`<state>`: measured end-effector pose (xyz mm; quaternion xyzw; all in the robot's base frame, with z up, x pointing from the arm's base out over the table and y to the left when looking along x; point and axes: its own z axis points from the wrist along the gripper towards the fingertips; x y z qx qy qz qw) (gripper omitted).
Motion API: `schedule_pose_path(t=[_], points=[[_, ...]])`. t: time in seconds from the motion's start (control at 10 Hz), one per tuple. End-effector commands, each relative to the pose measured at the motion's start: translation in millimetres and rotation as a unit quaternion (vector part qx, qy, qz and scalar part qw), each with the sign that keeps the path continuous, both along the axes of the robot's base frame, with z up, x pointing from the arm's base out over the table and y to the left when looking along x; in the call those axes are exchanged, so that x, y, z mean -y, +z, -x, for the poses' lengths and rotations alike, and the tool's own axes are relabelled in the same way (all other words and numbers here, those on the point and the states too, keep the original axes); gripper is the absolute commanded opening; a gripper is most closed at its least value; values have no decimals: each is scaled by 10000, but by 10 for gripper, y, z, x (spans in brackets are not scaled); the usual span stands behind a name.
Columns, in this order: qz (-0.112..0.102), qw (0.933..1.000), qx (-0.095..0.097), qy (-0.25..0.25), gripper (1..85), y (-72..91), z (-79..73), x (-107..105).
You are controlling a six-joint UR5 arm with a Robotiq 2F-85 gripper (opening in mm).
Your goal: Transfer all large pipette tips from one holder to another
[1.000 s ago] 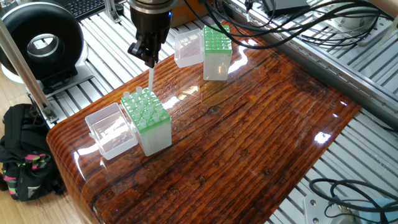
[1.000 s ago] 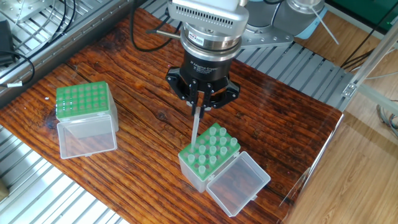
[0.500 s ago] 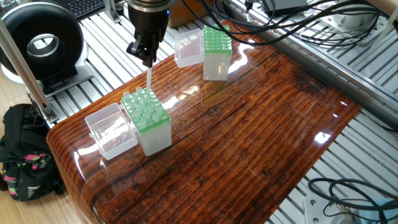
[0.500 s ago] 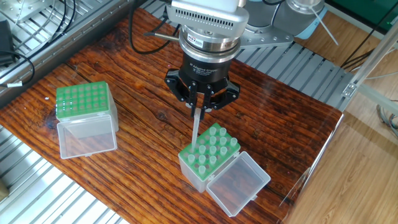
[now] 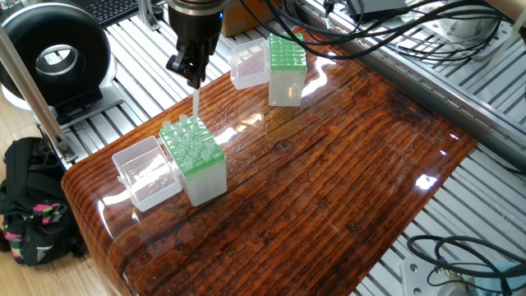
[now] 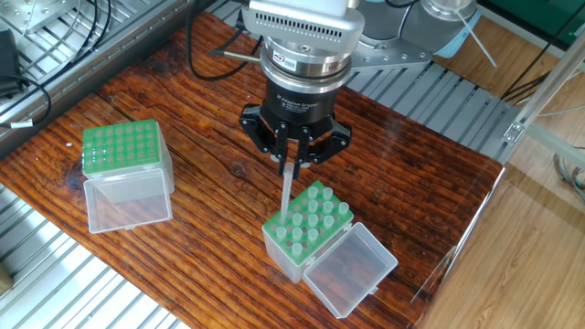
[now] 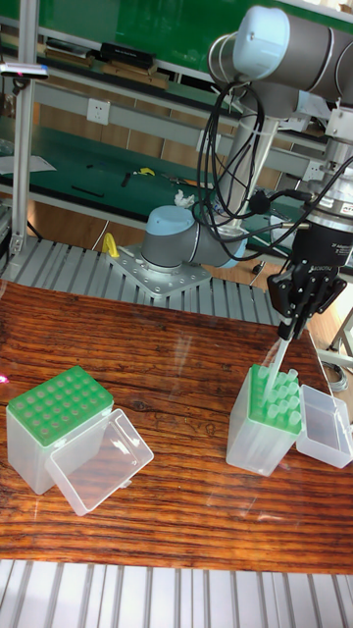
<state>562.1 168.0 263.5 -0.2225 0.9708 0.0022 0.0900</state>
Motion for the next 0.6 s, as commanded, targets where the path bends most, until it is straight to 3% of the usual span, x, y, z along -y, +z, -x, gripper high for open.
schedule_pose_path(t=[0.0,0.5], points=[[-93,10000,12,23,207,17,-42,-32],[-51,10000,-12,1,207,-23,-96,-11]])
